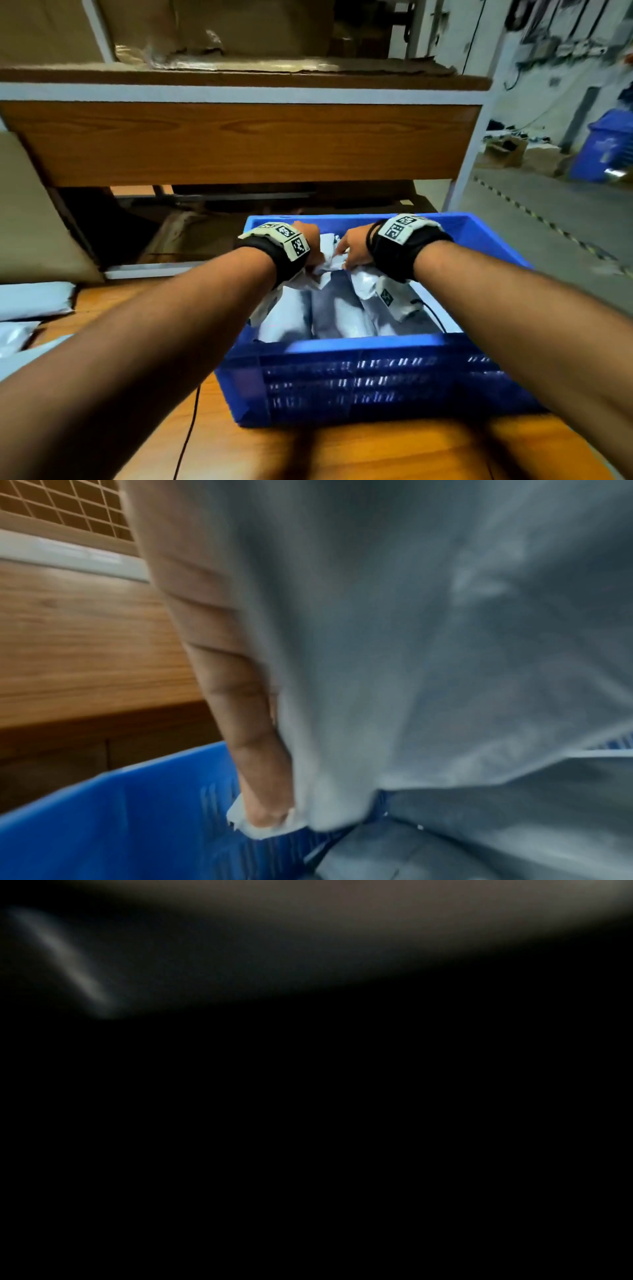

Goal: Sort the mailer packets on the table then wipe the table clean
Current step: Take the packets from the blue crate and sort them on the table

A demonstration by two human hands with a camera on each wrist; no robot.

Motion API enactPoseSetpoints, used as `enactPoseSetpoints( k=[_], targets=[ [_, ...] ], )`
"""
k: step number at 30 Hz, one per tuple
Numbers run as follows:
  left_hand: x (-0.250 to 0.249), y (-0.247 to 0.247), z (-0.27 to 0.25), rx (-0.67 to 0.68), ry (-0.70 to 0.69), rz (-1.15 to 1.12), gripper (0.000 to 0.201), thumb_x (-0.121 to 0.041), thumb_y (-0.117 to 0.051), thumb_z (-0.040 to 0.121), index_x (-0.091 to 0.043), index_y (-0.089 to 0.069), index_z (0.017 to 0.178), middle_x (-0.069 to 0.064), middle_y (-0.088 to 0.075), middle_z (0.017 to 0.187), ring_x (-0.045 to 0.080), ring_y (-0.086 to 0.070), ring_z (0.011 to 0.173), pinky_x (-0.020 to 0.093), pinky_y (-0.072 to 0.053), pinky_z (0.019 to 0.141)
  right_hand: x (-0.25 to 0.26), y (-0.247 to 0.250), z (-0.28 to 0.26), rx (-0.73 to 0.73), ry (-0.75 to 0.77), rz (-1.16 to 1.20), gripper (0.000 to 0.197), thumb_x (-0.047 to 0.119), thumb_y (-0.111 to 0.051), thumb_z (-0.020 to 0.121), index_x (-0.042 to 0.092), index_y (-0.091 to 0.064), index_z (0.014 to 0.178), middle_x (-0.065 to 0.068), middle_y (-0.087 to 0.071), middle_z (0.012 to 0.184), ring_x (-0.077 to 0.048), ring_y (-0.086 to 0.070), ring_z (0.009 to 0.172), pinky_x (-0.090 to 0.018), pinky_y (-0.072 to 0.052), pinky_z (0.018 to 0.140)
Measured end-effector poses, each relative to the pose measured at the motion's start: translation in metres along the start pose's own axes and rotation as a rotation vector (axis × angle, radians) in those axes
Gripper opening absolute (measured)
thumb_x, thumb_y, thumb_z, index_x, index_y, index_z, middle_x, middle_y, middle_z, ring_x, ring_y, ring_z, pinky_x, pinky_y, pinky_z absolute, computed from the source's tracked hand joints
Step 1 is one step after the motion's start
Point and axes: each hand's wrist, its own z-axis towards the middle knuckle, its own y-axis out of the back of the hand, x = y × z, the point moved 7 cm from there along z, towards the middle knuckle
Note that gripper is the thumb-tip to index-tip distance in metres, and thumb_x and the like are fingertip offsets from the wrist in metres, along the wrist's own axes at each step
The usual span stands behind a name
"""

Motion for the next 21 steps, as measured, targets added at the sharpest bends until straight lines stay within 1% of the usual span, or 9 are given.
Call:
enactPoseSetpoints(
  k=[2,5,8,11,13,15,17,19,21],
  targets=[
    [0.002,-0.014,0.000,0.029,0.014,0.051,0.036,-0.039,-0.066,0.083,-0.012,-0.064,0.108,0.013,-0.065,0.110,0.033,-0.064,0.097,0.033,-0.049,0.075,0.007,-0.014,0.012,0.030,0.016,0.005,0.037,0.025,-0.061,0.088,0.021,-0.063,0.124,-0.005,-0.064,0.122,-0.024,-0.059,0.110,-0.025,-0.042,0.084],
    [0.001,-0.031,-0.007,0.085,0.016,0.110,0.028,-0.044,-0.074,0.073,-0.023,-0.058,0.084,0.006,-0.065,0.095,0.030,-0.066,0.087,0.032,-0.051,0.074,0.019,-0.036,0.024,0.062,0.041,-0.023,0.035,0.029,-0.061,0.086,0.019,-0.065,0.120,-0.004,-0.065,0.122,-0.023,-0.060,0.109,-0.030,-0.047,0.093],
    [0.003,-0.050,0.001,0.206,0.086,0.083,0.035,-0.036,-0.078,0.063,-0.022,-0.061,0.090,0.003,-0.060,0.084,0.031,-0.066,0.088,0.039,-0.053,0.084,0.031,-0.053,0.026,0.115,0.098,-0.050,0.040,0.038,-0.050,0.097,0.015,-0.058,0.128,-0.005,-0.057,0.131,-0.023,-0.054,0.119,-0.028,-0.040,0.095],
    [0.011,-0.084,0.040,0.358,0.075,0.050,0.037,-0.049,-0.079,0.046,-0.018,-0.067,0.063,0.001,-0.065,0.072,0.024,-0.068,0.082,0.036,-0.054,0.086,0.030,-0.045,0.016,0.121,0.173,-0.086,0.045,0.033,-0.034,0.104,0.005,-0.050,0.136,-0.012,-0.050,0.140,-0.027,-0.049,0.124,-0.028,-0.037,0.098],
    [0.020,-0.103,0.070,0.398,0.066,0.078,0.033,-0.057,-0.070,0.038,-0.029,-0.069,0.053,0.003,-0.069,0.073,0.022,-0.069,0.077,0.035,-0.054,0.087,0.014,-0.030,0.007,0.108,0.200,-0.120,0.040,0.015,-0.035,0.103,0.007,-0.045,0.141,-0.011,-0.047,0.143,-0.026,-0.053,0.115,-0.017,-0.046,0.079],
    [0.023,-0.100,0.086,0.354,0.038,0.065,0.041,-0.059,-0.066,0.045,-0.018,-0.065,0.051,0.005,-0.068,0.073,0.025,-0.067,0.077,0.033,-0.054,0.083,-0.006,-0.018,-0.003,0.098,0.177,-0.060,0.049,0.000,-0.037,0.096,0.016,-0.046,0.142,-0.007,-0.051,0.138,-0.023,-0.058,0.102,-0.008,-0.044,0.052],
    [0.012,-0.057,0.055,0.242,-0.002,0.082,0.039,-0.051,-0.071,0.066,-0.013,-0.066,0.064,0.006,-0.068,0.079,0.026,-0.064,0.081,0.028,-0.050,0.073,-0.021,-0.012,-0.010,0.098,0.149,-0.036,0.053,-0.001,-0.048,0.092,0.022,-0.049,0.139,-0.003,-0.054,0.138,-0.020,-0.057,0.116,-0.011,-0.044,0.074],
    [0.000,-0.029,0.031,0.164,-0.090,0.073,0.033,-0.035,-0.059,0.090,-0.007,-0.065,0.108,0.011,-0.064,0.109,0.028,-0.060,0.101,0.033,-0.046,0.083,-0.026,-0.016,-0.012,0.101,0.152,-0.101,0.056,0.009,-0.062,0.090,0.026,-0.047,0.141,-0.001,-0.051,0.142,-0.019,-0.049,0.127,-0.022,-0.038,0.093],
    [-0.004,-0.014,0.032,0.095,-0.143,0.027,0.027,-0.022,-0.048,0.098,-0.006,-0.059,0.117,0.009,-0.060,0.118,0.028,-0.056,0.107,0.032,-0.043,0.089,-0.024,-0.025,-0.008,0.097,0.153,-0.067,0.065,0.025,-0.072,0.084,0.031,-0.043,0.143,0.002,-0.045,0.146,-0.020,-0.043,0.133,-0.027,-0.033,0.103]
  ],
)
